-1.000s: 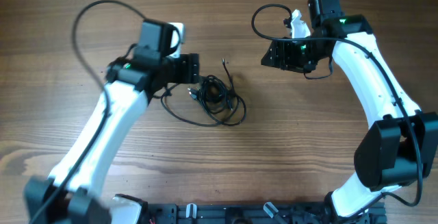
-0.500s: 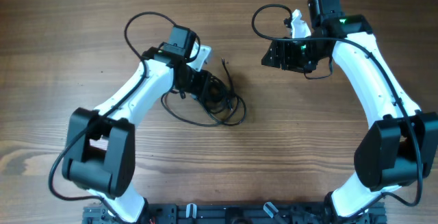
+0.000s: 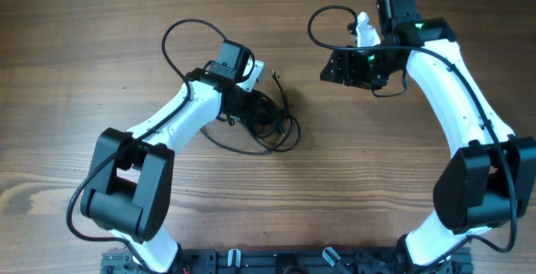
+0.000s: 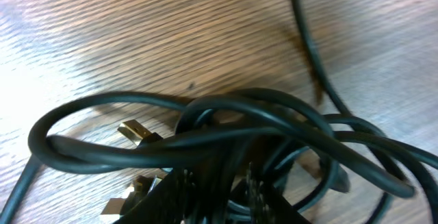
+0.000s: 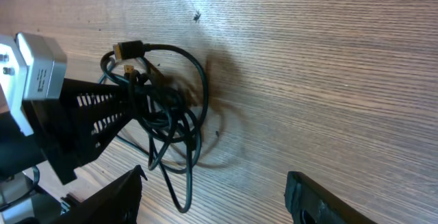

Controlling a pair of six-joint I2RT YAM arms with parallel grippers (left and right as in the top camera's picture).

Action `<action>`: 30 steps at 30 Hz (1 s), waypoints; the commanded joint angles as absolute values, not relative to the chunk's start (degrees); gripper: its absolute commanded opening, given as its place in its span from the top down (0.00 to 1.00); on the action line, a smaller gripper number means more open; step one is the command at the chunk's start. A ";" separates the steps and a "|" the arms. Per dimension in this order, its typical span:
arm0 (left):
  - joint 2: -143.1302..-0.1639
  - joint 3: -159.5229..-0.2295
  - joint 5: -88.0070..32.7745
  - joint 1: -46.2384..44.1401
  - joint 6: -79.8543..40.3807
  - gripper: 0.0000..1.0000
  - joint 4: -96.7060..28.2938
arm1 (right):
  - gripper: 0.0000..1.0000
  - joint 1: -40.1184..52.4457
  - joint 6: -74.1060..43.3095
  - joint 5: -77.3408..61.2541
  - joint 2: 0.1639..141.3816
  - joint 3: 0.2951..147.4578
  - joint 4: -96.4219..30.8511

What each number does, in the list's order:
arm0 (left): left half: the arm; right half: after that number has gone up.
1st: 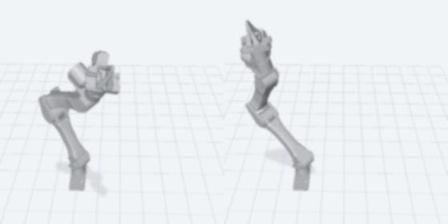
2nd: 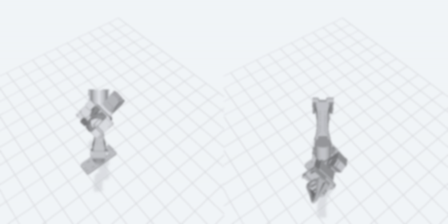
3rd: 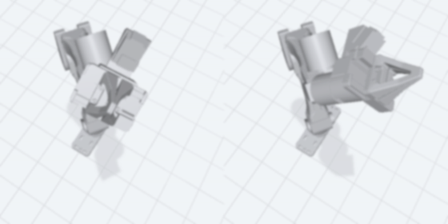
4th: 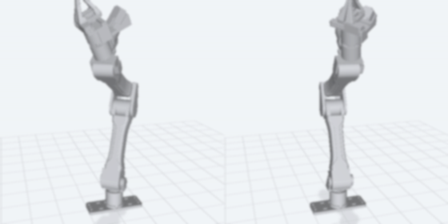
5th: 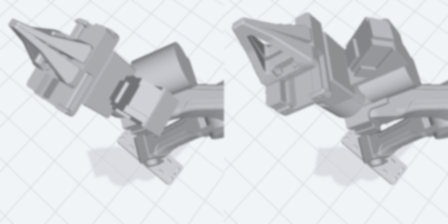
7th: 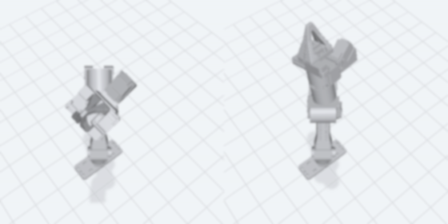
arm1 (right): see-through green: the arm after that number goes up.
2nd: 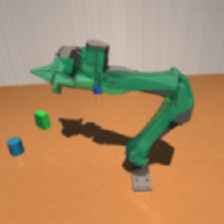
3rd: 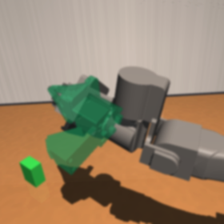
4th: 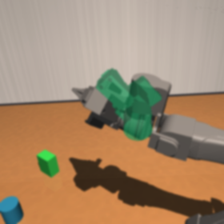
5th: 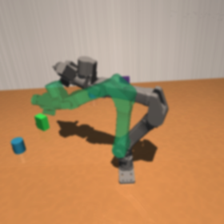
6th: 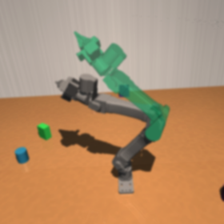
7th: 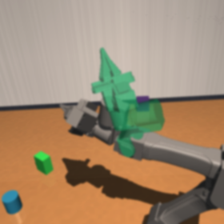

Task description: Untangle cables

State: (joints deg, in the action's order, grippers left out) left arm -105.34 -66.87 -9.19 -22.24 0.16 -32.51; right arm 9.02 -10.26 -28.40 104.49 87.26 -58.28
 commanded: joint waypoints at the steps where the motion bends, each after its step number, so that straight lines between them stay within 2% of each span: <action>1: -106.67 -65.45 -3.86 -22.24 -2.70 0.66 -31.83 | 0.31 10.98 -10.24 -28.12 103.50 88.40 -58.33; 3: -107.26 -65.45 -3.33 -22.24 -3.86 0.68 -30.74 | 0.32 11.99 -10.20 -28.16 103.50 88.40 -58.33; 6: -108.66 -65.45 -3.36 -22.24 -5.65 0.96 -29.89 | 0.38 13.45 -8.95 -31.75 103.48 88.40 -58.04; 13: -109.19 -65.47 -5.78 -20.32 -17.52 0.96 -29.10 | 0.44 15.97 -10.04 -50.59 102.15 88.40 -53.36; 17: -109.19 -65.47 -16.19 -16.84 -19.20 0.96 -28.18 | 0.45 18.55 -20.18 -50.76 101.82 88.40 -49.65; 20: -109.03 -65.47 -27.27 -12.82 -21.98 0.96 -25.67 | 0.59 21.15 -30.04 -49.60 101.82 88.38 -45.39; 21: -108.73 -65.47 -32.86 -11.05 -22.85 0.96 -23.97 | 0.60 22.00 -32.95 -47.77 101.84 88.38 -43.97; 26: -106.17 -65.47 -44.31 -7.79 -24.69 0.96 -20.05 | 0.64 23.57 -38.19 -42.19 101.91 87.79 -40.75; 30: -103.15 -65.47 -47.13 -7.60 -24.69 0.96 -19.46 | 0.65 23.57 -39.99 -42.46 102.02 85.73 -38.85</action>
State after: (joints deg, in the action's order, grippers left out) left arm -107.83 -65.82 -37.78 -7.46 -23.27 -20.25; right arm 23.70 -35.57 -44.03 103.68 87.26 -40.10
